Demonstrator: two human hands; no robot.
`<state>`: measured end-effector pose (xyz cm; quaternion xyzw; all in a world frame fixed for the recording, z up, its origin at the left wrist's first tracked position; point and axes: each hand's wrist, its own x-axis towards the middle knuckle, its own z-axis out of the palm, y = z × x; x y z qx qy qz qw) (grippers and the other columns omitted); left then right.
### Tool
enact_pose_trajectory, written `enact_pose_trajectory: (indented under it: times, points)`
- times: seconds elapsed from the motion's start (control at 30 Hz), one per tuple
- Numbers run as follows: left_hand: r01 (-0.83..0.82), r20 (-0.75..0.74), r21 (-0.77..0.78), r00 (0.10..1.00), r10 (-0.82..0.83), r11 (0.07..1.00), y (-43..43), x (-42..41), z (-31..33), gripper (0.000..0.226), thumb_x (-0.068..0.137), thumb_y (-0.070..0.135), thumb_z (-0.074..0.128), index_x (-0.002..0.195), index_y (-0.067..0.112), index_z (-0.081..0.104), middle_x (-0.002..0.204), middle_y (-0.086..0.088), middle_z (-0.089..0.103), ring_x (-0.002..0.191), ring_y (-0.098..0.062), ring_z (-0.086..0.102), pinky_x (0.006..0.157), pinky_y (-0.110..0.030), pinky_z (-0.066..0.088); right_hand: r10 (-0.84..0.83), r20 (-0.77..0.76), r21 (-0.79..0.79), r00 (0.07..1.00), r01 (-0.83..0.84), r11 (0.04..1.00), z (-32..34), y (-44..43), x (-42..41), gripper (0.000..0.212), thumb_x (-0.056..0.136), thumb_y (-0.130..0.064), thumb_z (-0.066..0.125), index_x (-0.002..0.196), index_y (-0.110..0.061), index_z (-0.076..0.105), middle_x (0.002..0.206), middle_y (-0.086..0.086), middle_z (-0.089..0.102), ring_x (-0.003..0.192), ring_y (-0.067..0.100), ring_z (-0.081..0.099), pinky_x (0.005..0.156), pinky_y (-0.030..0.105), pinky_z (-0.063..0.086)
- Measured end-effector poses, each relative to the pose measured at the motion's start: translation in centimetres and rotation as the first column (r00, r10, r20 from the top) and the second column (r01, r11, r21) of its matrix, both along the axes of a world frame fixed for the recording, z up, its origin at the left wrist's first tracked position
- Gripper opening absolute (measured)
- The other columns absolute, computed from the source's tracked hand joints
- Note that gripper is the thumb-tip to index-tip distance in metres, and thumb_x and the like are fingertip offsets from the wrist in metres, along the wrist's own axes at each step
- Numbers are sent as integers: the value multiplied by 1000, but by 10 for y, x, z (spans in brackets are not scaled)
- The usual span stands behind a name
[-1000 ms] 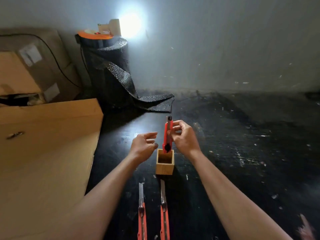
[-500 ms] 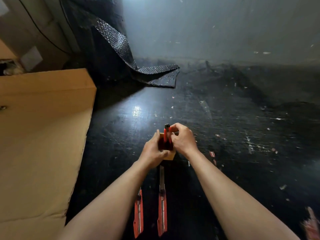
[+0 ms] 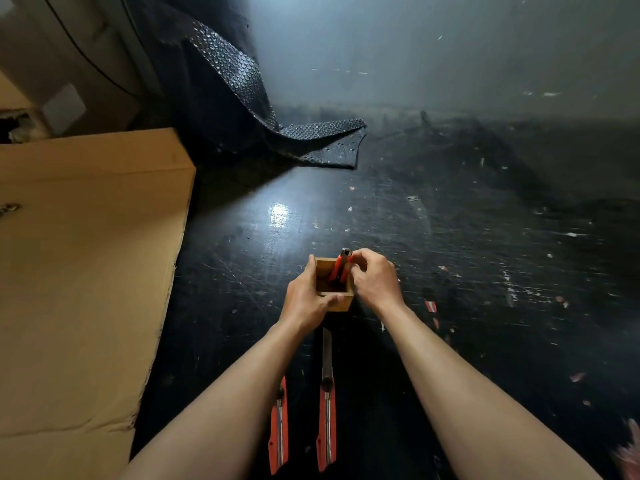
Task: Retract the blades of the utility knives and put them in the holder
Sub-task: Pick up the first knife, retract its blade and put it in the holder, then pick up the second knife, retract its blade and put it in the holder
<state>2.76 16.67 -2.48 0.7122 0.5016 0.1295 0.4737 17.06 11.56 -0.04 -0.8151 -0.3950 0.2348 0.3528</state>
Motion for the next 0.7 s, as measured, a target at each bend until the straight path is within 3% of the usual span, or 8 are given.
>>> enact_pose_trajectory:
  times: [0.13, 0.23, 0.33, 0.43, 0.57, 0.7]
  points:
    - [-15, -33, 6, 999, 15, 1000, 2, -4, 0, 106, 71, 39, 91, 158, 19, 33, 131, 2, 70, 125, -17, 64, 104, -28, 52, -9, 2, 34, 1000, 9, 999, 8, -5, 2, 18, 93, -13, 64, 108, -13, 74, 103, 3, 76, 96, 19, 69, 78, 23, 47]
    - [-59, -62, 35, 996, 62, 998, -4, -11, 10, 108, 75, 32, 90, 161, 12, 26, 151, -11, 54, 143, -28, 47, 115, -38, 40, -24, 18, 13, 1000, 24, 1000, 14, -15, 1, 25, 94, -19, 67, 118, -13, 69, 109, 3, 73, 101, 19, 67, 80, 24, 47]
    - [-94, -73, 82, 992, 100, 992, -18, -25, 17, 99, 80, 26, 87, 159, 9, 29, 155, -16, 48, 145, -29, 44, 117, -42, 39, -45, 22, -23, 999, 46, 999, 15, -32, -8, 33, 94, -22, 66, 126, -15, 63, 114, 3, 70, 106, 20, 65, 85, 29, 50]
    - [-129, -71, 97, 988, 136, 987, -41, -44, 19, 77, 86, 16, 80, 153, 9, 43, 149, -13, 56, 138, -26, 53, 113, -39, 45, -35, -3, -86, 999, 34, 996, 10, -56, -25, 36, 94, -24, 65, 129, -17, 59, 118, 3, 67, 109, 20, 63, 86, 29, 50]
    - [-83, -148, 80, 984, 94, 993, -76, -68, 14, 45, 90, 13, 74, 133, 13, 63, 127, -6, 70, 115, -18, 66, 93, -26, 53, -19, -63, -226, 998, 4, 974, -7, -90, -54, 36, 94, -22, 65, 130, -19, 59, 128, 3, 65, 115, 18, 62, 91, 34, 53]
    - [5, -265, -59, 964, -20, 998, -106, -83, -1, 45, 89, 19, 76, 132, 15, 64, 123, -5, 71, 112, -18, 67, 93, -32, 58, 38, -111, -395, 993, -79, 915, -27, -122, -77, 41, 92, -23, 68, 132, -22, 59, 131, 4, 63, 119, 20, 61, 98, 42, 53]
